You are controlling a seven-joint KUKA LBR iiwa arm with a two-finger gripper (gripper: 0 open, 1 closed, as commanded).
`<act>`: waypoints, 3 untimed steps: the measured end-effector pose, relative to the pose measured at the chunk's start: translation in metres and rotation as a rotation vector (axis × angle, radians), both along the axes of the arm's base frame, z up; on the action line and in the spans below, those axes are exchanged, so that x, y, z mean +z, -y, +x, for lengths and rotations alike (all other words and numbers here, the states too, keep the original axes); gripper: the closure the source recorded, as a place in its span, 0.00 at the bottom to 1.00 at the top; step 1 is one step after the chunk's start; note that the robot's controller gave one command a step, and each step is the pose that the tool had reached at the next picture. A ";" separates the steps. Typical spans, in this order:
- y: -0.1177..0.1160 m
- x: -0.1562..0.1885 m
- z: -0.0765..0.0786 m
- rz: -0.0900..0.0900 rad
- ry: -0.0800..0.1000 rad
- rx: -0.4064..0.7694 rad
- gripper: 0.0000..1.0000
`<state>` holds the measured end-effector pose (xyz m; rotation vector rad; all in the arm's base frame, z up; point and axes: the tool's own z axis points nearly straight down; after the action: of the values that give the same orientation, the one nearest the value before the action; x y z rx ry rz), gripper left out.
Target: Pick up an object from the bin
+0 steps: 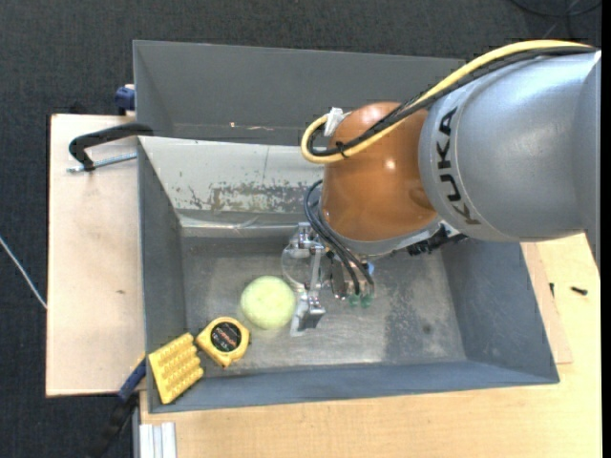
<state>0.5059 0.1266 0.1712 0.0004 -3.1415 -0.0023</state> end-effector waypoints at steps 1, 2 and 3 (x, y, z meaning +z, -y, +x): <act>-0.002 -0.065 0.010 0.002 0.005 -0.086 0.00; -0.003 -0.076 0.014 0.000 0.000 -0.087 0.00; -0.001 -0.067 0.014 0.001 0.005 -0.101 0.00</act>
Offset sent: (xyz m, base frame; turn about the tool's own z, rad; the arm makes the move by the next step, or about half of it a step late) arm 0.0218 0.0035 -0.0389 0.0622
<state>0.5204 0.1281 0.1040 -0.1584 -3.1422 -0.0046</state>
